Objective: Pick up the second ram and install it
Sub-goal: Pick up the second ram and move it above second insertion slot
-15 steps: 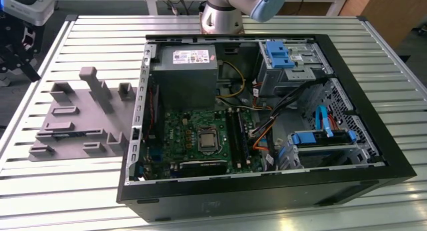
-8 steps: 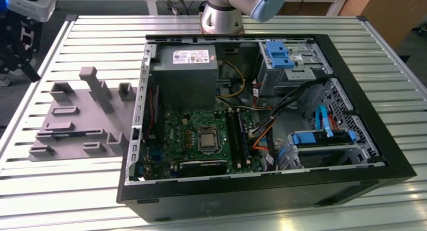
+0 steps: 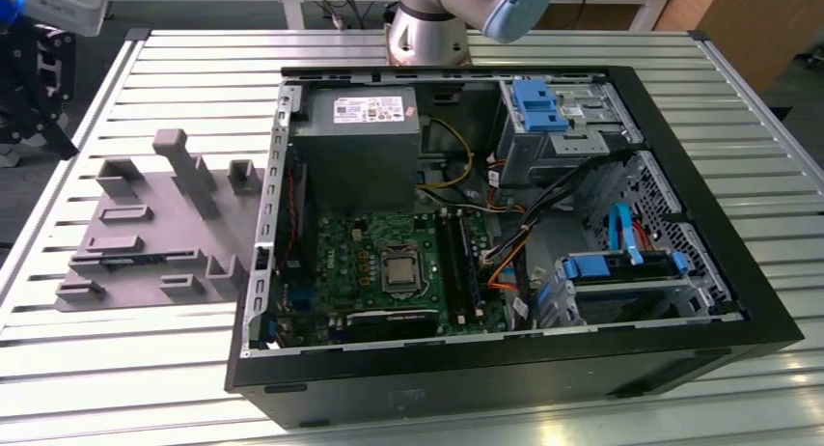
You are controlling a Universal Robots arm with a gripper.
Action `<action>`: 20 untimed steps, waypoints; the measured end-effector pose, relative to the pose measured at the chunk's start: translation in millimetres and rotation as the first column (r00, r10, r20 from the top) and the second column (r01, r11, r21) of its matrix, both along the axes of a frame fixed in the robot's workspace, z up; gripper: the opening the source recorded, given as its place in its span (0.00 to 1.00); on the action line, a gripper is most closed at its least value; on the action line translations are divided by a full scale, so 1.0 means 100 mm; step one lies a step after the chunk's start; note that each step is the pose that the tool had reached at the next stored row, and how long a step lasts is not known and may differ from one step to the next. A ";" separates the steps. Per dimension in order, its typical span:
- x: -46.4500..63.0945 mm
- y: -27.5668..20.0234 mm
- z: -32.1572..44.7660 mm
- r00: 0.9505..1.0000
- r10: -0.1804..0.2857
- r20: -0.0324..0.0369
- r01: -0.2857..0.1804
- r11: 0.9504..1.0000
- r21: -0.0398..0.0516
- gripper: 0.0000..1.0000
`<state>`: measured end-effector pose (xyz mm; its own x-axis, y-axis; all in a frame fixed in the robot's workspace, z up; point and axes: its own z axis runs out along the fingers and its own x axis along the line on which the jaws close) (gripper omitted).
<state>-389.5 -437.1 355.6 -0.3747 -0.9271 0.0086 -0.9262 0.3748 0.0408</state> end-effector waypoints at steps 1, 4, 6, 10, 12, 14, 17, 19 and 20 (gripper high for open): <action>0.00 0.000 -0.001 1.000 0.013 0.000 -0.013 1.000 0.000 0.11; 0.00 0.000 -0.007 0.998 0.056 0.001 -0.056 0.998 0.000 0.11; 0.00 -0.001 -0.011 0.996 0.085 0.001 -0.085 0.996 0.000 0.11; 0.00 -0.001 -0.014 0.992 0.128 0.002 -0.128 0.992 0.000 0.11; 0.00 -0.001 -0.015 0.992 0.129 0.002 -0.129 0.992 0.000 0.11; 0.00 -0.001 -0.014 0.992 0.130 0.002 -0.130 0.992 0.000 0.11; 0.00 -0.001 -0.014 0.992 0.130 0.002 -0.130 0.992 0.000 0.23; -0.01 -0.002 -0.018 0.991 0.131 0.003 -0.131 0.991 0.000 0.23; -0.01 -0.004 -0.021 0.991 0.134 0.004 -0.134 0.991 0.000 0.30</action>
